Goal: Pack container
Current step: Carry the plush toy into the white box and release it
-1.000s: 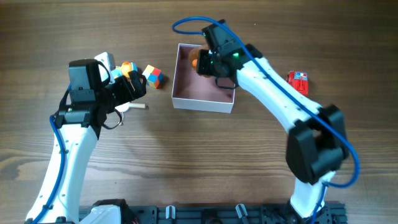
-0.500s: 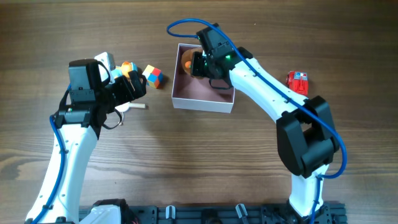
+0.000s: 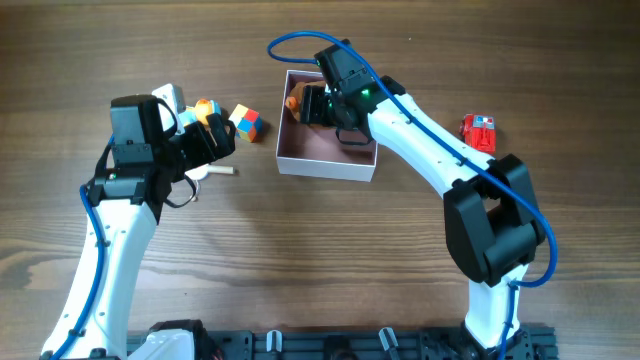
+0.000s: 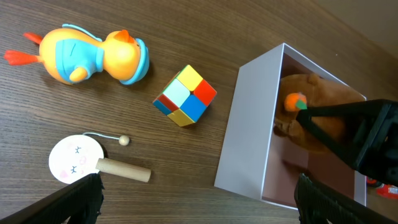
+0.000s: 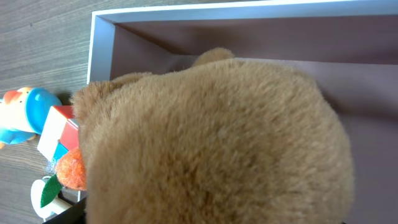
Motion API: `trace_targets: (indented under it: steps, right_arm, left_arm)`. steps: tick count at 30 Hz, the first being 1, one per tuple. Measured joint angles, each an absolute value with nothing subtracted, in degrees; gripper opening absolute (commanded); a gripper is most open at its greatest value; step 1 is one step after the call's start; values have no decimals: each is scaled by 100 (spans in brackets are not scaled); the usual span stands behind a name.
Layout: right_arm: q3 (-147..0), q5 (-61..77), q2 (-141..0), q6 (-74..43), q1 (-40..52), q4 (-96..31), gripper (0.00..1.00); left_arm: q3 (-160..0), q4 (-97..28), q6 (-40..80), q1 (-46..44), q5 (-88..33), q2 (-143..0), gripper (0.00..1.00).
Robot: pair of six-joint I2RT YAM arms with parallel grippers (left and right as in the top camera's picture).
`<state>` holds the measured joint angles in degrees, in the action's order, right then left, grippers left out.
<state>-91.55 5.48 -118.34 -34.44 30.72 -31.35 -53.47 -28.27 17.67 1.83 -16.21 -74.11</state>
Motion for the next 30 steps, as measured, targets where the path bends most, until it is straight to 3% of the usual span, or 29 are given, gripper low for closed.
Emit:
trace_targets:
  steps: [5, 8, 9, 13, 19, 24, 30]
  right_arm:
    - [-9155, 403, -11834, -3424, 3072, -3280, 89]
    - [-9155, 379, -11834, -3286, 3072, -3304, 88]
    - [-9155, 379, -11834, -3212, 3072, -3304, 79]
    - [-9155, 366, -11834, -2985, 3072, -3304, 70]
    - [-9155, 357, -11834, -2923, 3068, -3330, 75]
    - [-9155, 222, -11793, -2663, 2904, -4077, 83]
    - [-9155, -132, -11268, -2366, 2867, -4886, 84]
  left_arm:
    - [-5347, -2825, 1767, 183, -1621, -7411, 100]
    - [-5347, -2827, 1767, 183, -1621, -7411, 100]
    - [-5347, -2827, 1767, 183, -1621, -7411, 100]
    - [-5347, -2827, 1767, 183, -1619, -7411, 100]
    - [-5347, -2825, 1767, 183, -1621, -7411, 100]
    - [-5347, -2827, 1767, 183, -1619, -7411, 100]
    - [-5347, -2827, 1767, 183, -1621, -7411, 100]
